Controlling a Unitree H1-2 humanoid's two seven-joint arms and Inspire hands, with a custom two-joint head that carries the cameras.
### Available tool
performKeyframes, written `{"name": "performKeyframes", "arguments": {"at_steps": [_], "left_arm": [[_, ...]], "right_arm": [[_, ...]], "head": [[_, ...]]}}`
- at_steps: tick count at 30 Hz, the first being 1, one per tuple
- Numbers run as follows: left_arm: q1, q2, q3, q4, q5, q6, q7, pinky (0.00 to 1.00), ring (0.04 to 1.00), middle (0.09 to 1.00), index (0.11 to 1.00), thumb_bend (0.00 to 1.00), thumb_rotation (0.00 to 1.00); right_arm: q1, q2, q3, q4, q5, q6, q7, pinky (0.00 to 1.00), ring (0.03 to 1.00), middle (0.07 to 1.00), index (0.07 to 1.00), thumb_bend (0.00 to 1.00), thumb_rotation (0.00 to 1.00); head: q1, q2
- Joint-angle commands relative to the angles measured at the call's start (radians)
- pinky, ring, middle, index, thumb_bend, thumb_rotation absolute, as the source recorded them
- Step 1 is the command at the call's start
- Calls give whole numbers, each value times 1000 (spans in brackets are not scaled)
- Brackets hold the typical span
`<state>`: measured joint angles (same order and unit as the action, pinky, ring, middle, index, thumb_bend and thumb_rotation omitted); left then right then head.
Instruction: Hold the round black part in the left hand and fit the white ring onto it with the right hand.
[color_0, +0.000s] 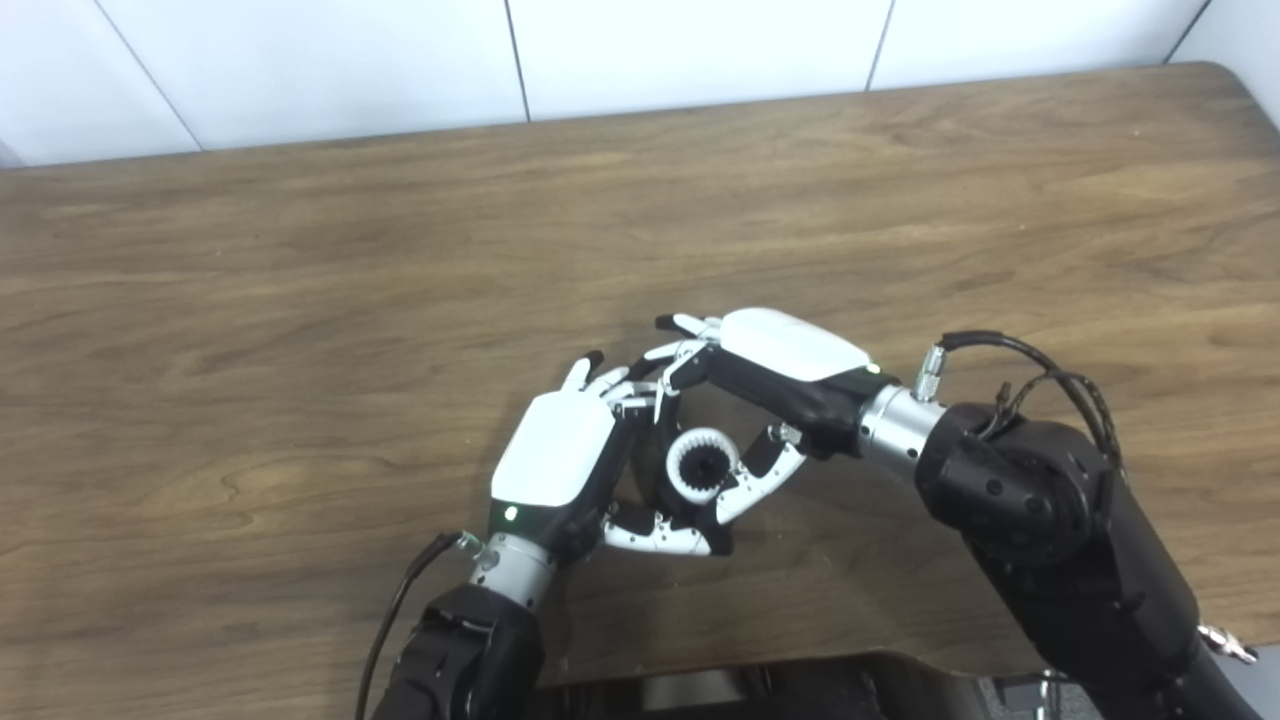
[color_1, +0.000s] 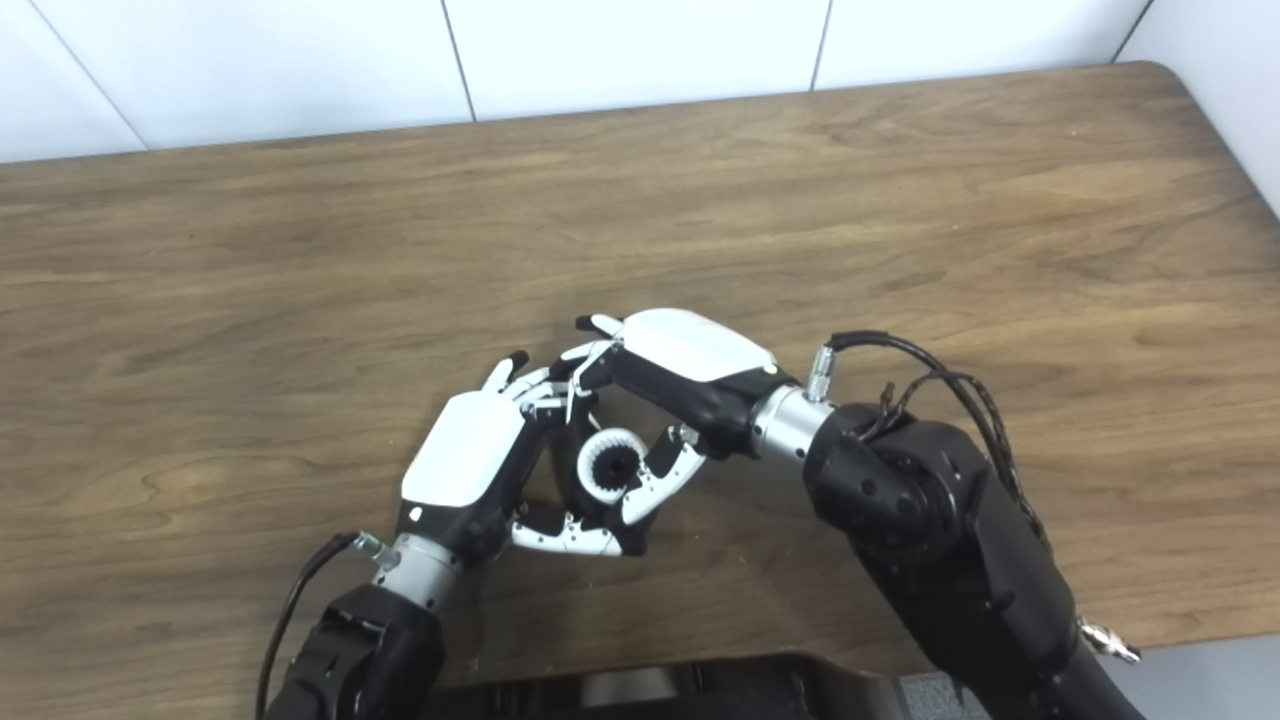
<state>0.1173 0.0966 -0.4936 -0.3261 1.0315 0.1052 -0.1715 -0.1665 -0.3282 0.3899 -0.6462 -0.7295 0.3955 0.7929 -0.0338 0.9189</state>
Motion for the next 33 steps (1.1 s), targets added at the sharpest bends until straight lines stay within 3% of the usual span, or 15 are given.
{"name": "performKeyframes", "arguments": {"at_steps": [1, 12, 33], "left_arm": [[-2, -2, -5, -19, 10, -8, -2, 1000, 882, 767, 485, 521, 48], [-3, -3, -3, -25, 12, -3, -9, 1000, 886, 770, 485, 521, 48], [-4, 0, 0, -26, 15, -5, -7, 1000, 885, 770, 485, 522, 49]], "right_arm": [[-17, 4, -15, -12, 7, -1, -17, 991, 1000, 862, 484, 521, 128], [-12, 1, -19, -10, 19, 19, -15, 930, 1000, 867, 484, 521, 128], [3, 4, -11, 4, 22, 8, -36, 954, 1000, 868, 484, 521, 128]], "head": [[-1, 1], [-4, 4], [-15, 2]]}}
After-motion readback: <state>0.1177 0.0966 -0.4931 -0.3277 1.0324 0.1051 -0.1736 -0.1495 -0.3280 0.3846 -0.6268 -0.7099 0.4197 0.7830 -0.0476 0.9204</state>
